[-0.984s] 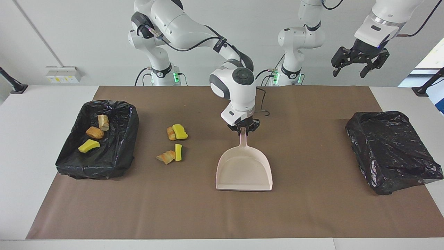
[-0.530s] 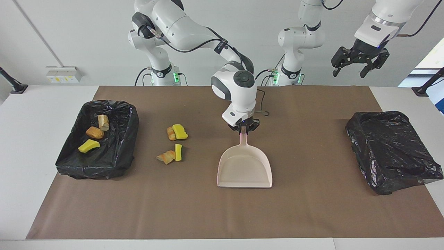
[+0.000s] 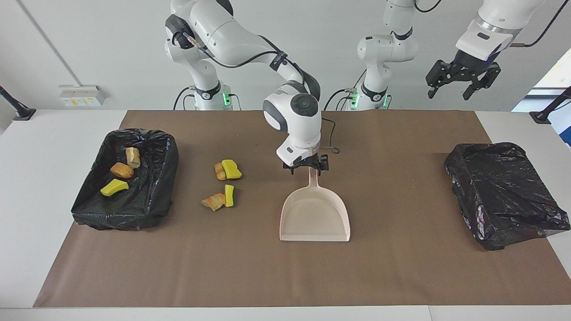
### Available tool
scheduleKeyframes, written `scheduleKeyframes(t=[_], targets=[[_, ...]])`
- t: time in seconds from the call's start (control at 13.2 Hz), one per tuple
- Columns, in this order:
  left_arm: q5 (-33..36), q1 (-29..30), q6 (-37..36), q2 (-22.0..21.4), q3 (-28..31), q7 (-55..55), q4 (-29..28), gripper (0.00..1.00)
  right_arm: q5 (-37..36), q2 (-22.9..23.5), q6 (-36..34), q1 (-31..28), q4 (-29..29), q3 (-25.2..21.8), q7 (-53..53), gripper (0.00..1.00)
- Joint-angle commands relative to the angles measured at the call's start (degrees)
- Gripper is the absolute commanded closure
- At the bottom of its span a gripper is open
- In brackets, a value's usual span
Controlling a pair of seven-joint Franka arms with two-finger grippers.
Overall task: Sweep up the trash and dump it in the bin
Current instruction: 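Set the dustpan down on the table center with the right gripper, then grasp the dustpan handle with the left gripper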
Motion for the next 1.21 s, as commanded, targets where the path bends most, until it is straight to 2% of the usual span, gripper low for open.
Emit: scheduleKeyframes(t=[0.0, 0.3, 0.45, 0.61, 0.68, 0.83, 0.98, 1.14], targets=[[1.1, 0.3, -0.5, -0.9, -0.3, 0.2, -0.4, 0.0, 7.4, -8.9, -4.7, -0.6, -3.9, 0.4, -0.9, 0.0], [1.1, 0.3, -0.3, -0.9, -0.3, 0.2, -0.4, 0.0, 15.0, -23.1, -16.7, -0.4, -13.8, 0.4, -2.6, 0.0], [0.6, -0.4, -0.6, -0.9, -0.3, 0.1, -0.4, 0.0, 20.4, -31.5, -14.6, 3.2, -25.3, 0.4, -2.6, 0.0], [0.4, -0.7, -0.7, -1.0, -1.1, -0.3, -0.5, 0.0, 26.8, -40.5, -6.8, 6.8, -38.5, 0.4, -2.9, 0.0], [0.2, -1.6, 0.2, -1.1, -2.2, -1.7, -0.7, 0.0, 29.2, -42.9, -4.5, 8.7, -42.4, 0.4, -3.3, 0.0], [0.1, -4.0, 1.5, -1.2, -3.7, -8.2, -0.9, 0.0, 29.9, -42.6, -0.7, 11.4, -46.2, 0.4, -2.8, 0.0], [-1.0, -5.8, 2.2, -1.1, -4.0, -9.6, -0.5, 0.0, 29.9, -42.6, 3.7, 13.1, -50.7, 0.4, -3.0, 0.0], [-1.8, -10.1, 9.9, -0.7, -5.2, -12.9, -3.3, 0.0, 31.5, -38.4, 9.4, 15.8, -51.4, 0.4, -2.0, 0.0]])
